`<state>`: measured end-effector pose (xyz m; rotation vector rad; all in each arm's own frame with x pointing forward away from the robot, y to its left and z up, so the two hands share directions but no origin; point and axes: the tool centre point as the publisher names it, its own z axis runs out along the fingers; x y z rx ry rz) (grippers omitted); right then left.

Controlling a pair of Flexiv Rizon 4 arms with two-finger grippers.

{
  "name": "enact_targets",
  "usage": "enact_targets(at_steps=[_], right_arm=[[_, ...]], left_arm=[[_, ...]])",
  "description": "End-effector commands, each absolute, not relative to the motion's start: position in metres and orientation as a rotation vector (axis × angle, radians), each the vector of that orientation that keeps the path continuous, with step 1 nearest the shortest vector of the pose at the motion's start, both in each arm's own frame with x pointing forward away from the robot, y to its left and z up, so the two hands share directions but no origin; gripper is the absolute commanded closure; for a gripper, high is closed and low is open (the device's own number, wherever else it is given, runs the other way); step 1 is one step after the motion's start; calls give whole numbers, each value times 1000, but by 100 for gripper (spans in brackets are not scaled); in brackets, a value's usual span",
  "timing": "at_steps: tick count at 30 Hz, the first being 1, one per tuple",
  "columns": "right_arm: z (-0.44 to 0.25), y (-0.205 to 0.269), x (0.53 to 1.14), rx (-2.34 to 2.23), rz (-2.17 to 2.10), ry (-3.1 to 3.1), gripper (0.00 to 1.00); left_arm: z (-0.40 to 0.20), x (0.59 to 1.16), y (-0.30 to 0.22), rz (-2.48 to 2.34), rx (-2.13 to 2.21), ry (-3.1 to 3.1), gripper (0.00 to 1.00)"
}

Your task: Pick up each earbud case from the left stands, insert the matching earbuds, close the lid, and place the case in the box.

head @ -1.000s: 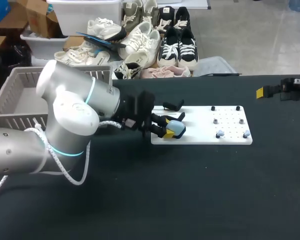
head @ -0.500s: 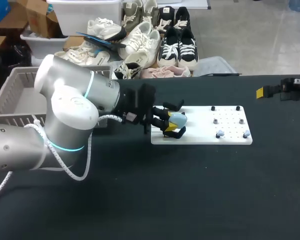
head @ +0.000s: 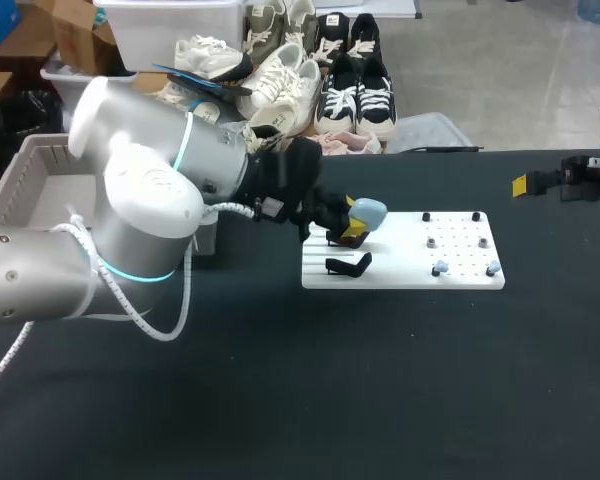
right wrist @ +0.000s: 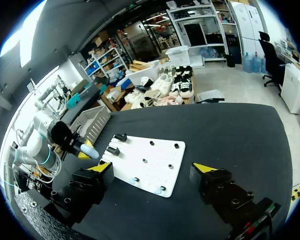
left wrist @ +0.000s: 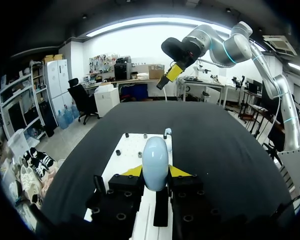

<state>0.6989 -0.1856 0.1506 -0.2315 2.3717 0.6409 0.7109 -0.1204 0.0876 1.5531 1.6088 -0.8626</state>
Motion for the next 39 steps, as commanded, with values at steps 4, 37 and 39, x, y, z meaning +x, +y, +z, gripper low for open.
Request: enact_targets(at_steps=[4,37,39], right_arm=[[150,-186,700,-235,645,2372,0],[114,-99,704,-470,785,2412,0],[113,-98,705,-472,789,2411,0]], left_arm=[[96,717,-140,-837,1512,1638,100],[107,732,-191,-823,1556,1609,100],[108,729,-192,-826,1560,1604,100]])
